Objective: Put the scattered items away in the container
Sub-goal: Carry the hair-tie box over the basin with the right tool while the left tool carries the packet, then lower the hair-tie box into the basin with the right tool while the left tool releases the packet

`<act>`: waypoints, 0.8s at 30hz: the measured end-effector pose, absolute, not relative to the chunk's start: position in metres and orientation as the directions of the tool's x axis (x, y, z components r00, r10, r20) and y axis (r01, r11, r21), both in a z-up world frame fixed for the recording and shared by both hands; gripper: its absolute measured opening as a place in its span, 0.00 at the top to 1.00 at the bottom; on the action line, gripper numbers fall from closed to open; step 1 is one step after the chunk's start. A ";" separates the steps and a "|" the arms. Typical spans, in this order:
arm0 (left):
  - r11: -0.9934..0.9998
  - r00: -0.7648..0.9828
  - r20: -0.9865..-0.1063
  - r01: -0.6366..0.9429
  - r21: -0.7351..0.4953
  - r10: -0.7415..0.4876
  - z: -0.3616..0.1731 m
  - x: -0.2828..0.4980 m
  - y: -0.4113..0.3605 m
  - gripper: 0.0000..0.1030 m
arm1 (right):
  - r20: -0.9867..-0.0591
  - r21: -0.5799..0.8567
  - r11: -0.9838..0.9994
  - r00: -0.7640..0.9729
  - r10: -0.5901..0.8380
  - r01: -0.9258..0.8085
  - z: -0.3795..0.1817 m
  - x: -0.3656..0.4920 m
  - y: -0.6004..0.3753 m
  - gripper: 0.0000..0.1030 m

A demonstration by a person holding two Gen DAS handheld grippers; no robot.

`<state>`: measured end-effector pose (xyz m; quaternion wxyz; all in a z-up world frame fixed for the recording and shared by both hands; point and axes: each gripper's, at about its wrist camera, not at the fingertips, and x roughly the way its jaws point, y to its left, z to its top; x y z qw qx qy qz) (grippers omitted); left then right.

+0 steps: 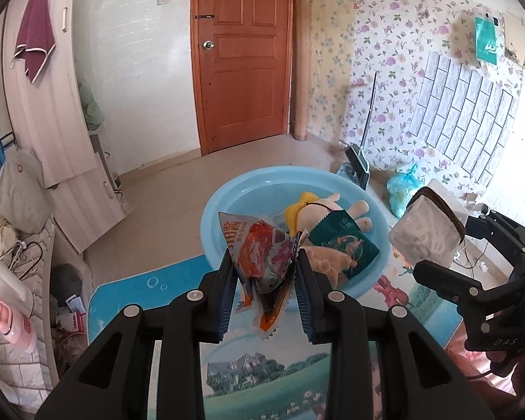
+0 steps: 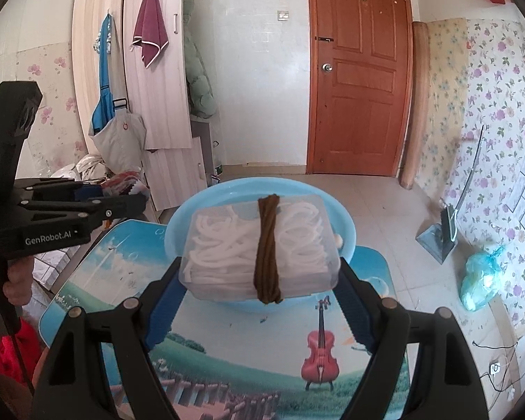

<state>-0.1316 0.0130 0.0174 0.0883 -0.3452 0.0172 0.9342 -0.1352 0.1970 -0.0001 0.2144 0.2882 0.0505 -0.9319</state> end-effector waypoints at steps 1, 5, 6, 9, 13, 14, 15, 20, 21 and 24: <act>-0.984 -0.746 -0.648 -0.178 -0.030 0.155 0.017 -0.133 0.013 0.71 | -0.559 0.031 -0.903 -0.742 -0.370 0.428 0.000 -0.138 0.197 0.21; -0.983 -0.741 -0.655 -0.181 -0.016 0.147 0.011 -0.149 0.016 0.71 | -0.560 0.029 -0.902 -0.740 -0.372 0.431 -0.002 -0.151 0.195 0.21; -0.983 -0.740 -0.657 -0.182 -0.016 0.148 0.010 -0.153 0.016 0.71 | -0.561 0.027 -0.901 -0.740 -0.372 0.432 -0.003 -0.154 0.194 0.21; -0.982 -0.731 -0.665 -0.190 -0.014 0.151 0.004 -0.165 0.021 0.71 | -0.561 0.023 -0.901 -0.741 -0.370 0.433 -0.006 -0.164 0.191 0.21; -0.981 -0.720 -0.677 -0.196 -0.015 0.154 -0.006 -0.182 0.025 0.71 | -0.558 -0.006 -0.902 -0.750 -0.355 0.431 -0.009 -0.175 0.185 0.21; -0.981 -0.718 -0.680 -0.194 -0.013 0.151 -0.008 -0.185 0.025 0.71 | -0.558 -0.005 -0.901 -0.749 -0.357 0.433 -0.010 -0.177 0.185 0.21; -0.981 -0.715 -0.683 -0.194 -0.011 0.149 -0.010 -0.190 0.026 0.71 | -0.558 -0.003 -0.901 -0.748 -0.359 0.435 -0.010 -0.180 0.185 0.21; -0.978 -0.708 -0.688 -0.209 -0.013 0.160 -0.016 -0.203 0.029 0.71 | -0.565 -0.001 -0.901 -0.744 -0.357 0.433 -0.014 -0.192 0.186 0.21; -0.977 -0.709 -0.687 -0.212 -0.012 0.162 -0.018 -0.206 0.030 0.71 | -0.567 0.000 -0.902 -0.743 -0.356 0.432 -0.015 -0.194 0.186 0.21; -0.976 -0.705 -0.690 -0.216 -0.010 0.164 -0.023 -0.213 0.032 0.70 | -0.573 0.005 -0.903 -0.739 -0.355 0.430 -0.018 -0.201 0.188 0.21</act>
